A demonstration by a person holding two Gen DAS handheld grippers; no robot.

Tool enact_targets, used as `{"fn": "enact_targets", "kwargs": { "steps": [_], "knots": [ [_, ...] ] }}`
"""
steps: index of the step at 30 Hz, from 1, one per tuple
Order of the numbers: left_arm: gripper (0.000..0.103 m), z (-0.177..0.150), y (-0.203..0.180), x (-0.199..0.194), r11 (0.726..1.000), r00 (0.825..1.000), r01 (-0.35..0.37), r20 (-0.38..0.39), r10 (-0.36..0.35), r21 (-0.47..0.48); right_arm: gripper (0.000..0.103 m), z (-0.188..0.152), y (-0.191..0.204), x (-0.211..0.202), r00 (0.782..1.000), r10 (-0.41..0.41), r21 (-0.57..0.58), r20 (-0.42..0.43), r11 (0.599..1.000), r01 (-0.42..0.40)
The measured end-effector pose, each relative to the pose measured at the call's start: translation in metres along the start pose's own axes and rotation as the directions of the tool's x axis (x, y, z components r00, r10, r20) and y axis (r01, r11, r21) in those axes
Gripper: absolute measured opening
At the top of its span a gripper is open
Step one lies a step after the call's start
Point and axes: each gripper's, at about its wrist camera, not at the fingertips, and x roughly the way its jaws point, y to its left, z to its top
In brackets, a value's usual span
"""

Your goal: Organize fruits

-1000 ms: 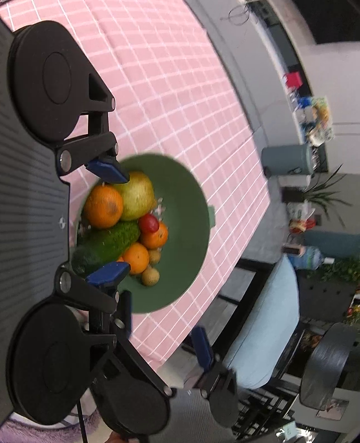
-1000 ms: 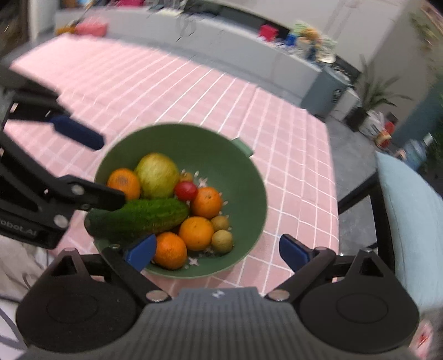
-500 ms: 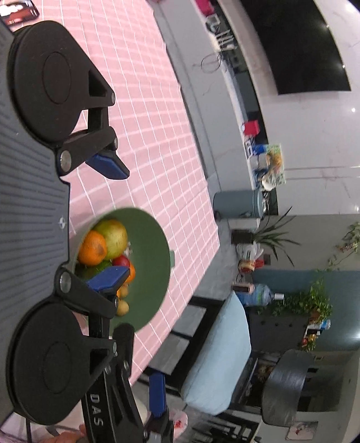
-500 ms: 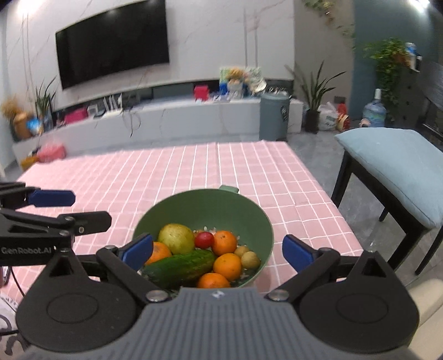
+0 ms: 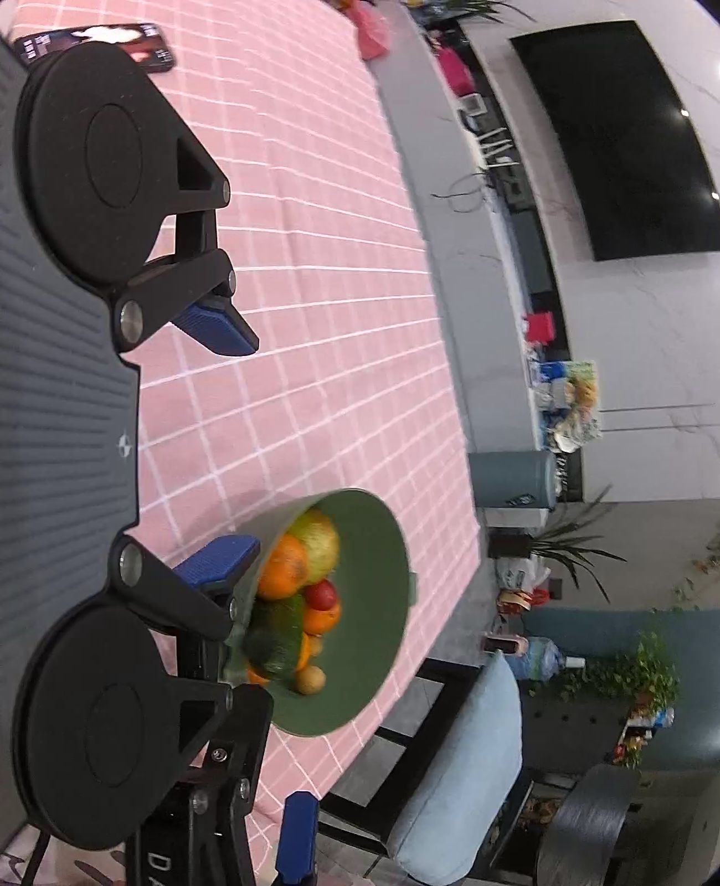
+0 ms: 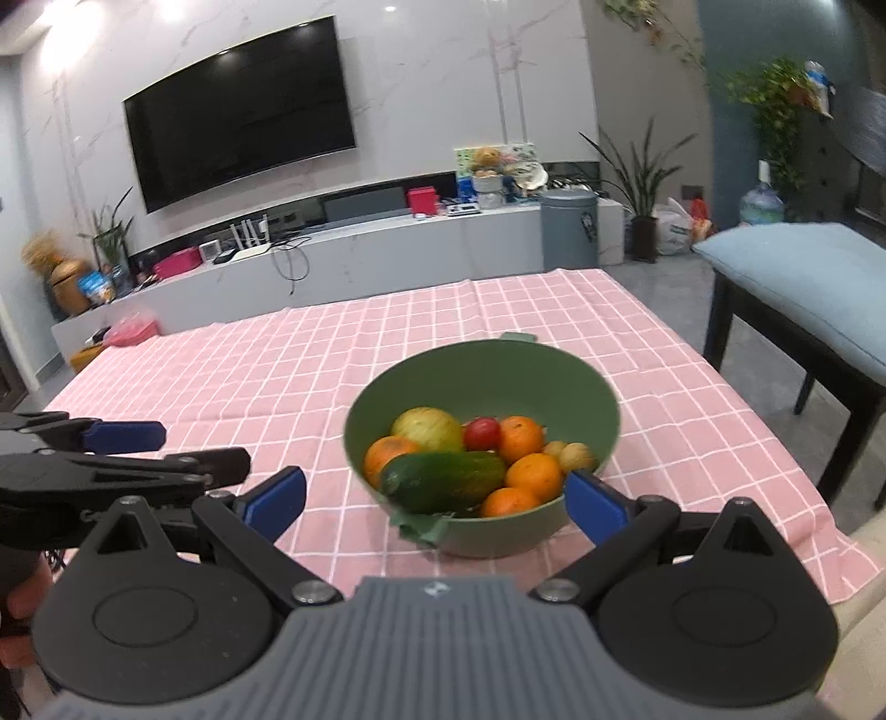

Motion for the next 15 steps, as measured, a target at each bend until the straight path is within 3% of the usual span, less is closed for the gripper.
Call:
{"fn": "enact_targets", "kwargs": {
  "steps": [15],
  "knots": [
    [0.087, -0.0084, 0.0026, 0.0031, 0.999, 0.999, -0.022, -0.039, 0.021, -0.034, 0.096, -0.0087, -0.0027, 0.0051, 1.000, 0.013, -0.011, 0.000, 1.000, -0.013]
  ]
}}
